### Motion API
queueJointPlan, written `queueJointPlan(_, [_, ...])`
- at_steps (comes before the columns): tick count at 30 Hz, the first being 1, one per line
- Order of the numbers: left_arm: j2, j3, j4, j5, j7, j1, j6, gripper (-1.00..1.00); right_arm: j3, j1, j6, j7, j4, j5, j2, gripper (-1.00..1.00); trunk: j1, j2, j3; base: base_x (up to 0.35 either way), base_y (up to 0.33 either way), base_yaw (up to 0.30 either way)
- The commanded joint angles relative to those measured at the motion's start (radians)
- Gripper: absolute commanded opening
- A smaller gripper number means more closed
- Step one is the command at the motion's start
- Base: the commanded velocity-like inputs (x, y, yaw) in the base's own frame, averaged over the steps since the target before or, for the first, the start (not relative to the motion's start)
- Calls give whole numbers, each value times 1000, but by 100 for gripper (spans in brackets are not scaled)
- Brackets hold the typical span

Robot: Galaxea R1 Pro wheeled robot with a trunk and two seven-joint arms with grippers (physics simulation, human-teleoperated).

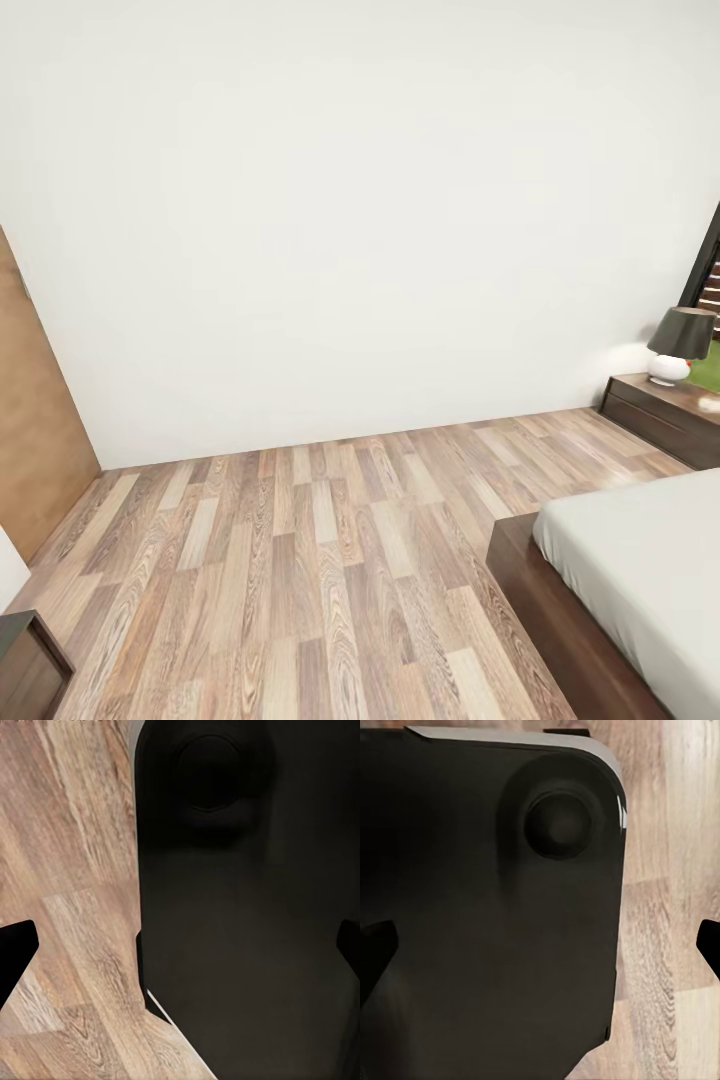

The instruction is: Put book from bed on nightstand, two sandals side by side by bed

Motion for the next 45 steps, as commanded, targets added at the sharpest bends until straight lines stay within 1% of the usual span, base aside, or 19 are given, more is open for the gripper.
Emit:
queueJointPlan(1, [0, 0, -2, 0, -1, 1, 0, 100, 0, 0, -3, 1, 0, 0, 0, 100, 0, 0, -1, 0, 0, 0])
queueJointPlan(15, [2, 1, -11, 2, 5, 1, 0, 100, -7, -1, -7, 2, 0, -6, -1, 100, 0, 0, -1, 0, 0, 0])
queueJointPlan(33, [-1, 3, -19, 2, 8, 1, 0, 100, -6, -1, -8, 2, 0, -6, -2, 100, 0, 0, -1, 2, 0, 0])
queueJointPlan(37, [-1, 3, -20, 2, 8, 1, 0, 100, -6, -1, -8, 2, 0, -6, -2, 100, 0, 0, -1, 137, 0, 0])
queueJointPlan(45, [-1, 3, -38, 2, 8, 1, 0, 100, -5, -1, -20, -4, 0, -5, -2, 100, 0, 0, -1, 308, 28, 0])
